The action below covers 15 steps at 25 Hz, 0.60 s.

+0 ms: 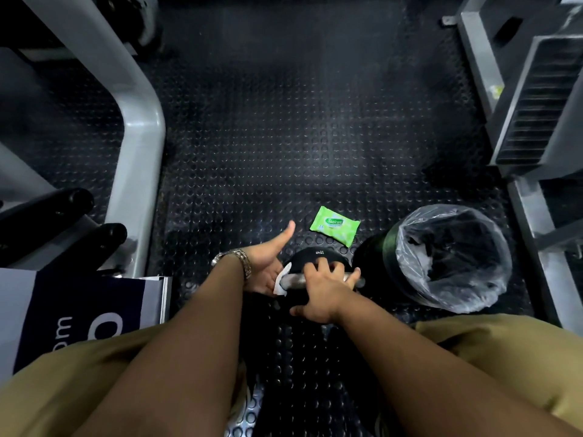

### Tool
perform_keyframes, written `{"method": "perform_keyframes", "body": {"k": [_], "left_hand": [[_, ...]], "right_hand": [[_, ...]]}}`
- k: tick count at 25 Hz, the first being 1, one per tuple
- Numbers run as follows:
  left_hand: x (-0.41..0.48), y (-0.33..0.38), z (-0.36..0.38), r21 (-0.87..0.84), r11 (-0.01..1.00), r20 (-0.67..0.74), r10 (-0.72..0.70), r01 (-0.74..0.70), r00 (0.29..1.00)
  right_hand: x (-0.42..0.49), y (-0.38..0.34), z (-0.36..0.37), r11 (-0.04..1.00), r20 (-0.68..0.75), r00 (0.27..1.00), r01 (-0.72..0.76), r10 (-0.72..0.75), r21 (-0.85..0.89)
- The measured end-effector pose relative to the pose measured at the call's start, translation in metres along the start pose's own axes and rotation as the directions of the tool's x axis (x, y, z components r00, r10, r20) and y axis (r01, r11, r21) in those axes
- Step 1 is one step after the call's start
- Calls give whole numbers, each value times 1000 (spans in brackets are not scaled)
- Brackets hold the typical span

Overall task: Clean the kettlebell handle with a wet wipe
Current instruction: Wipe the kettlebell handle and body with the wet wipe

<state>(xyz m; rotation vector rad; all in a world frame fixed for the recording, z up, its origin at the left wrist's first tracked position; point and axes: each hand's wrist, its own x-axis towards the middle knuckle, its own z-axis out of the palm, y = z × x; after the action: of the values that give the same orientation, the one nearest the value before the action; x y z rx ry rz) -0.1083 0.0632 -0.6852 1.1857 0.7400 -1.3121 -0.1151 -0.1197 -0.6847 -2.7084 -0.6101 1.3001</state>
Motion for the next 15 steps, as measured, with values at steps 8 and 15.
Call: {"method": "perform_keyframes", "body": {"k": [8, 15], "left_hand": [[23, -18, 30, -163, 982, -126, 72, -92, 990], [3, -9, -8, -3, 1000, -12, 9, -9, 1000]], "right_hand": [[8, 2, 9, 999, -63, 998, -8, 11, 42], [8, 0, 9, 999, -82, 996, -23, 25, 32]]}}
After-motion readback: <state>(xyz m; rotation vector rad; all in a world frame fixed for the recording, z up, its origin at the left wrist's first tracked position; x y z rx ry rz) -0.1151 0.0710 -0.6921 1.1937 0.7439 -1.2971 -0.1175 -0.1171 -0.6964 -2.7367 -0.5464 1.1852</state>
